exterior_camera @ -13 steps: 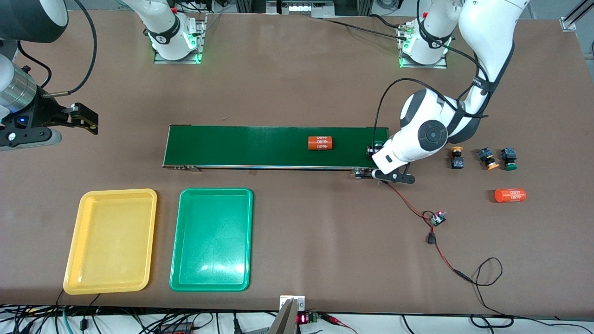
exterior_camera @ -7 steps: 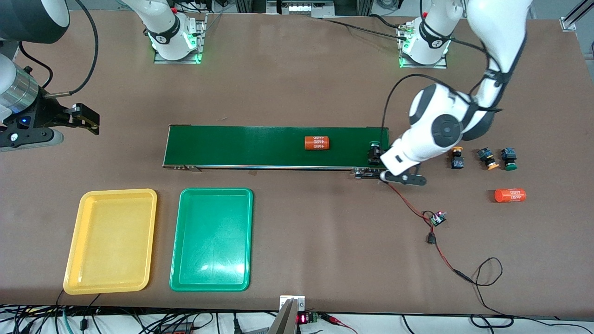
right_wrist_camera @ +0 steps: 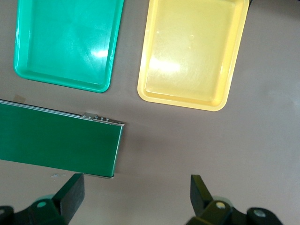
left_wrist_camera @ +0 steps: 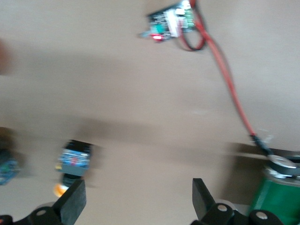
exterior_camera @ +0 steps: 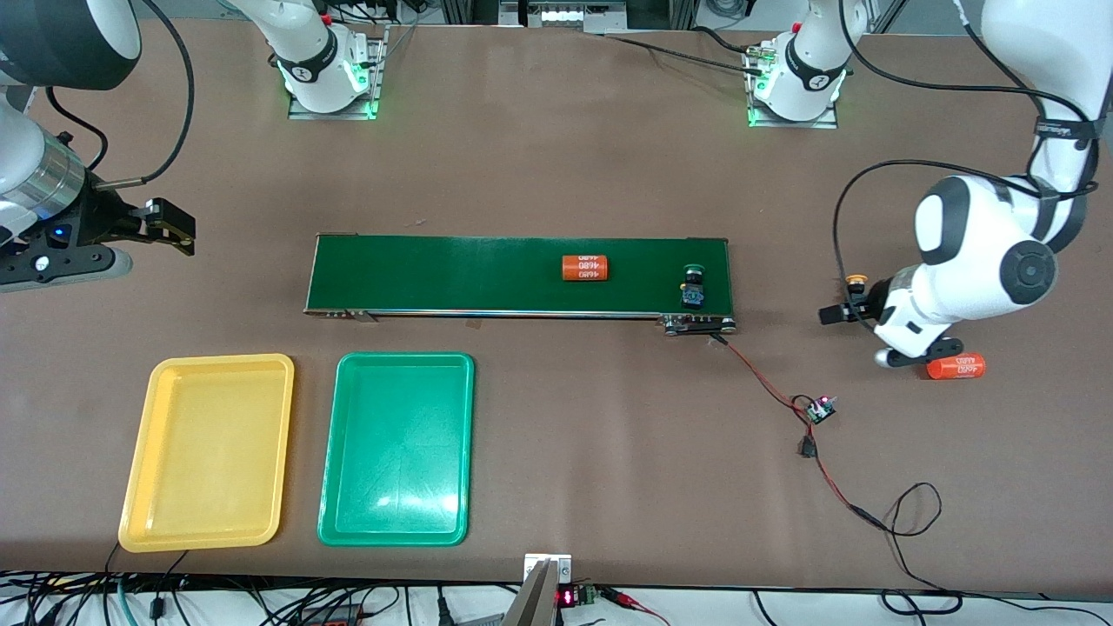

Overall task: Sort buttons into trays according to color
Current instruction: 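Reach the left gripper to the second orange cylinder and grasp it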

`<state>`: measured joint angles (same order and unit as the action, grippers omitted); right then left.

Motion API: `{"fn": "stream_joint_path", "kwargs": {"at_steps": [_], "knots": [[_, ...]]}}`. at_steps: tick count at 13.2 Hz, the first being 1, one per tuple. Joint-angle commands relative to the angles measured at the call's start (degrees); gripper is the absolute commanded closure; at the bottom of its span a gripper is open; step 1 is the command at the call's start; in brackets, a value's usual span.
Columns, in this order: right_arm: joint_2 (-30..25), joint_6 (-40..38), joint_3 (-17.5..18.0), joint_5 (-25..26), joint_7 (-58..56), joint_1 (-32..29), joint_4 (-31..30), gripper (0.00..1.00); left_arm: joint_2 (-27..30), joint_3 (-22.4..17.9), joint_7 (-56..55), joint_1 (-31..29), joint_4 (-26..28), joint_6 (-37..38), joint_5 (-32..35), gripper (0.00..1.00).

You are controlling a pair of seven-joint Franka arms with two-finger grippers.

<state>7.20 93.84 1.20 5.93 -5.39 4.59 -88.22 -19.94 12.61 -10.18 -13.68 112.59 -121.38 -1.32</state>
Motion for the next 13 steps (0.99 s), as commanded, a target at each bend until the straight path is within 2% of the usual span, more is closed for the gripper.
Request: {"fn": "stream_joint_path", "kwargs": {"at_steps": [1,5,8,13], "knots": [[0.6,-0.2,0.2,0.8,-0.1,0.2,0.9,0.00,0.3,0.5,6.8,-5.0,-0.3,0.3,3.4,0.00],[1.1,-0.2,-0.1,0.1,0.1,-0.8,0.9,0.00,-3.2,0.5,26.4,-7.9,-4.9,0.2,4.7,0.00],[1.3,0.0,-0.1,-0.6,2.5,-0.5,0.9,0.00,-7.6,0.6,43.1,-12.9,-11.8,0.9,4.9,0.00],[1.7,0.0,0.0,-2.5,3.3,-0.1,0.9,0.00,-10.2,0.6,69.0,-14.9,-14.6,0.4,5.4,0.00]]}}
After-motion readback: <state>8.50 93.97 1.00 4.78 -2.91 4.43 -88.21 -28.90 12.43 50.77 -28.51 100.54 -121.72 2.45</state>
